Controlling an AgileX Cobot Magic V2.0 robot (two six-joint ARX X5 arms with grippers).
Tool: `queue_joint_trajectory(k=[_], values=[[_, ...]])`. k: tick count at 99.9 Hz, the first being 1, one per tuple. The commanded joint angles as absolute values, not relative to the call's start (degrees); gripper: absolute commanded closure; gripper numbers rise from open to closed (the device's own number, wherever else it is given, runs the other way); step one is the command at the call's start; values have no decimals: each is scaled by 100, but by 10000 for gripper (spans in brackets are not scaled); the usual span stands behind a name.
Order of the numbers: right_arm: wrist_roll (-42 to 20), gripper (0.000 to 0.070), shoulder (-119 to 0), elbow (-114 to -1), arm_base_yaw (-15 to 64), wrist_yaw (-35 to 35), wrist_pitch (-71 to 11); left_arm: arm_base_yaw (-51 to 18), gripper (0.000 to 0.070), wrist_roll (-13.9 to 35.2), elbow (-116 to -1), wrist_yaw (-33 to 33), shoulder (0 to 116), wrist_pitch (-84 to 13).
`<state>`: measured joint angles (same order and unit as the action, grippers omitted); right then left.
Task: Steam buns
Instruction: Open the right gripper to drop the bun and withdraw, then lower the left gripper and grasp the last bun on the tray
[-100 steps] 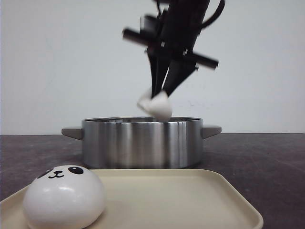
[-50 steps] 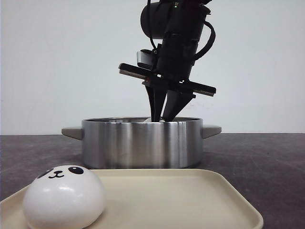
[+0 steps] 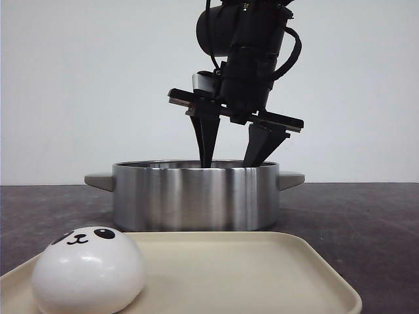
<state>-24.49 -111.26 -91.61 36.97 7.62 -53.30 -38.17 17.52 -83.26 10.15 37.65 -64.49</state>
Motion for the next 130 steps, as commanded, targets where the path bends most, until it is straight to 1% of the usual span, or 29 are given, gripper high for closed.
queue_joint_trajectory(k=[1, 5, 8, 15, 17, 18, 27, 35, 45, 49, 56, 59, 60, 61, 62, 69, 76, 85, 97, 104, 114, 122, 130], values=[[-2545, 284, -11240, -9247, 3736, 757, -5387, -3865, 0, 1831, -8405, 980, 3815, -6394], [-2558, 258, -11240, -9247, 3736, 760, -5365, -3865, 0, 1872, -8405, 976, 3815, -6403], [-2558, 252, -11240, -9253, 3736, 755, -5347, -3865, 0, 1894, -8405, 948, 3815, -6418], [-2550, 252, -11238, -9321, 3730, 749, -5277, -3865, 0, 1949, -8405, 895, 3817, -6495], [-2550, 252, -11233, -9362, 3730, 749, -5271, -3865, 0, 2005, -8405, 895, 3817, -6525], [-2491, 253, -11201, -9546, 3732, 762, -5277, -3865, 0, 2189, -8405, 893, 3820, -6628], [-2276, 253, -11021, -9854, 3736, 801, -5328, -3865, 0, 2353, -8403, 679, 3876, -6831], [-2137, 254, -10672, -10123, 3760, 786, -5301, -3865, 0, 2423, -8388, 375, 3992, -7133], [-1979, 265, -10044, -10377, 3852, 696, -5227, -3865, 0, 2517, -8246, 158, 4169, -7472], [-1881, 308, -9725, -10416, 3892, 626, -5175, -3865, 0, 2530, -8128, 69, 4237, -7526], [-1653, 439, -9070, -10416, 4040, 366, -5074, -3865, 0, 2644, -7837, -84, 4333, -7524], [-1566, 479, -8858, -10416, 4110, 231, -5057, -3865, 0, 2670, -7684, -154, 4370, -7481], [-1527, 498, -8770, -10416, 4141, 169, -5054, -3865, 0, 2670, -7629, -176, 4383, -7459], [-1466, 532, -8639, -10416, 4191, 64, -5052, -3865, 0, 2670, -7572, -200, 4397, -7439], [-1444, 543, -8595, -10416, 4209, 23, -5052, -3865, 0, 2670, -7516, -220, 4407, -7413], [-1177, 700, -8055, -10416, 4462, -602, -5059, -3868, 0, 2670, -7074, -346, 4497, -7212], [-976, 700, -7581, -10416, 4735, -1310, -5124, -3870, 0, 2670, -6602, -539, 4589, -6941], [-958, 700, -7074, -10416, 5048, -1994, -5437, -3870, 0, 2733, -6023, -908, 4772, -6510], [-1057, 700, -6576, -10416, 5245, -2456, -6217, -3892, 0, 2814, -5516, -1308, 5155, -5887], [-1223, 700, -6342, -10416, 5280, -2836, -6735, -3948, 0, 2803, -5448, -1299, 5472, -5653], [-1500, 700, -6106, -10414, 5280, -3312, -7260, -4077, 0, 2786, -5448, -1267, 5999, -5284], [-1682, 700, -5964, -10414, 5280, -3511, -7518, -4198, 0, 2792, -5448, -1288, 6434, -5113], [-1743, 700, -5846, -10403, 5280, -3594, -7623, -4335, 0, 2788, -5448, -1334, 6858, -5151]])
